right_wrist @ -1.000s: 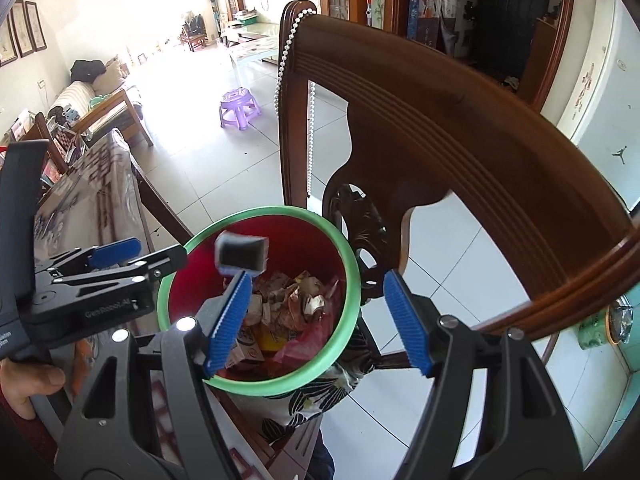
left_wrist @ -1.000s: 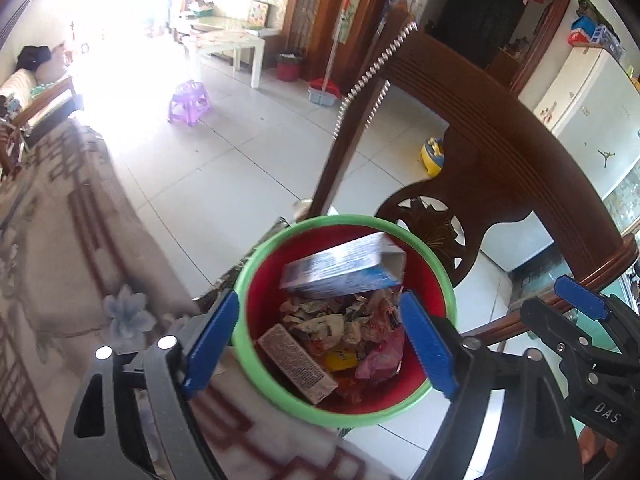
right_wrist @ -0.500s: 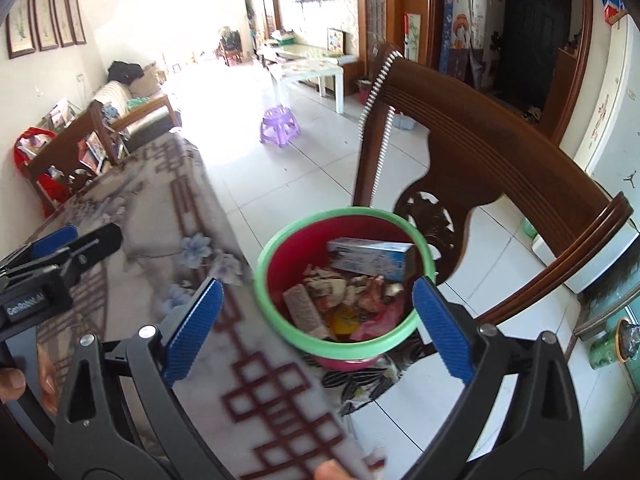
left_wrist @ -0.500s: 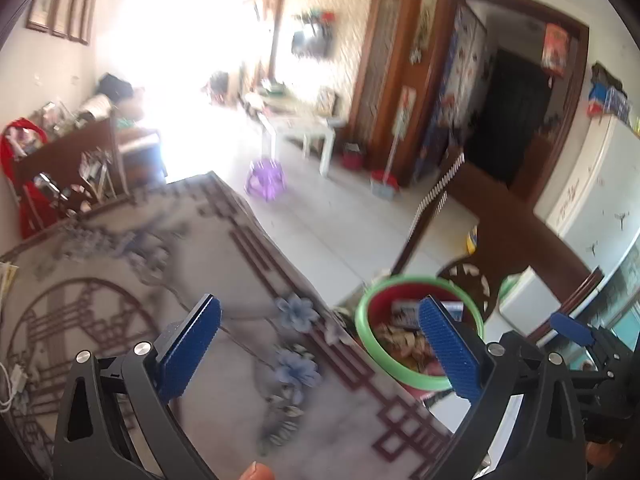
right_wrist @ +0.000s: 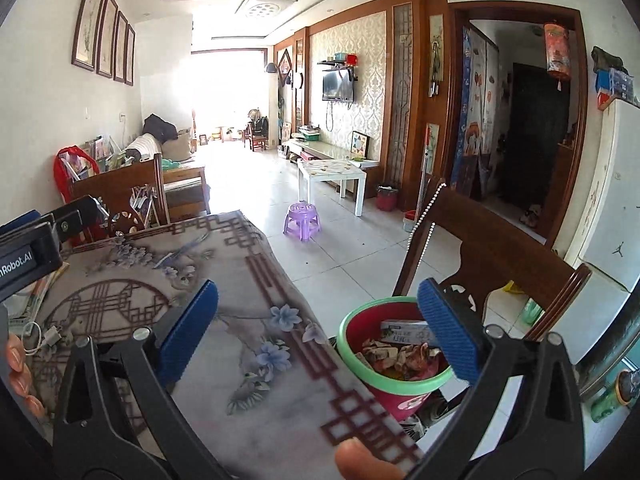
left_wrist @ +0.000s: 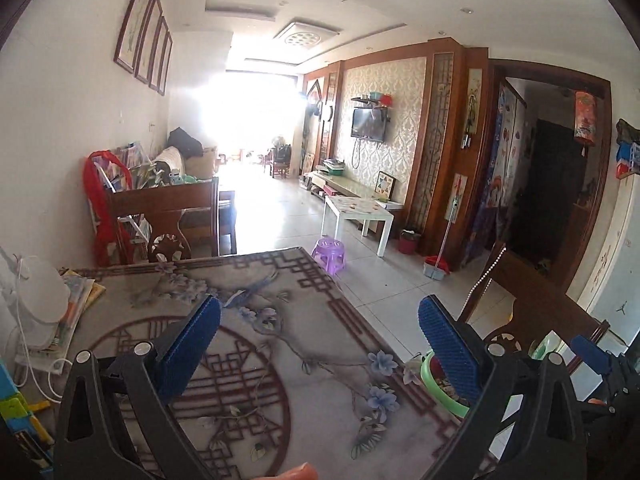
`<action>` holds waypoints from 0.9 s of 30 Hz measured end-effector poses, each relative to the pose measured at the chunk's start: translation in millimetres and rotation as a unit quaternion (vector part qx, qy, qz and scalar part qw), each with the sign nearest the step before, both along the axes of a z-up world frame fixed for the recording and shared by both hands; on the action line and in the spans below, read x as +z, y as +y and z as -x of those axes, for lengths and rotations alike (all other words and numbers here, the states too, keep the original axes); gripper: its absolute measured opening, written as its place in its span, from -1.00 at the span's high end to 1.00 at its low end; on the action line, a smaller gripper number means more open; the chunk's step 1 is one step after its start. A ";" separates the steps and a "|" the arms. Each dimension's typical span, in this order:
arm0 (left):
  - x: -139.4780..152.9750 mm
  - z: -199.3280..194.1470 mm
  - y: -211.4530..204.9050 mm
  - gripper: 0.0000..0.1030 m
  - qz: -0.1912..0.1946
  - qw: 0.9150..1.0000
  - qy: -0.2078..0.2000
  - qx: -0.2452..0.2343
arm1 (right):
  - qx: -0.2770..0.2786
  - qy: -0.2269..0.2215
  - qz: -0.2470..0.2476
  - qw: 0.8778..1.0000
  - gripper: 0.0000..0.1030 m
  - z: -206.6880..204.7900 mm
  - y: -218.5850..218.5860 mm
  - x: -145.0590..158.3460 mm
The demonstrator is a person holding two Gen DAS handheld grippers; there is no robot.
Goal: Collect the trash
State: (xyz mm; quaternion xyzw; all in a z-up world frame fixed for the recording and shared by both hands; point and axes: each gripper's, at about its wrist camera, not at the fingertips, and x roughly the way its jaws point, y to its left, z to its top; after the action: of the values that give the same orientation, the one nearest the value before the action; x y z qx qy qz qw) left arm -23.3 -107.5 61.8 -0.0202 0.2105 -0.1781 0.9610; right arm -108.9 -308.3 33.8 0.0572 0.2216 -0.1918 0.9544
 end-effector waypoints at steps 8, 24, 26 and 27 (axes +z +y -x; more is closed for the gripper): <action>-2.9 -1.0 22.5 -0.85 0.016 0.999 0.036 0.013 | 0.001 -0.008 -0.014 1.000 -0.91 2.8 21.7 13.3; 4.7 6.2 25.3 -0.85 0.010 0.999 0.030 0.008 | 0.005 0.000 -0.014 1.000 -0.91 4.6 30.2 13.7; 4.9 6.9 25.3 -0.85 0.009 0.999 0.030 0.009 | 0.004 0.001 -0.013 1.000 -0.91 5.2 29.3 14.2; 5.4 6.9 25.5 -0.85 0.009 0.999 0.030 0.010 | 0.003 0.001 -0.014 1.000 -0.91 6.3 29.1 15.1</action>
State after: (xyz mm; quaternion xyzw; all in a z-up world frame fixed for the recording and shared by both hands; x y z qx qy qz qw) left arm -30.2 -82.0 67.1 -0.0358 0.2375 -0.1699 0.9557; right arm -115.2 -279.2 48.9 0.0697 0.2251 -0.1857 0.9539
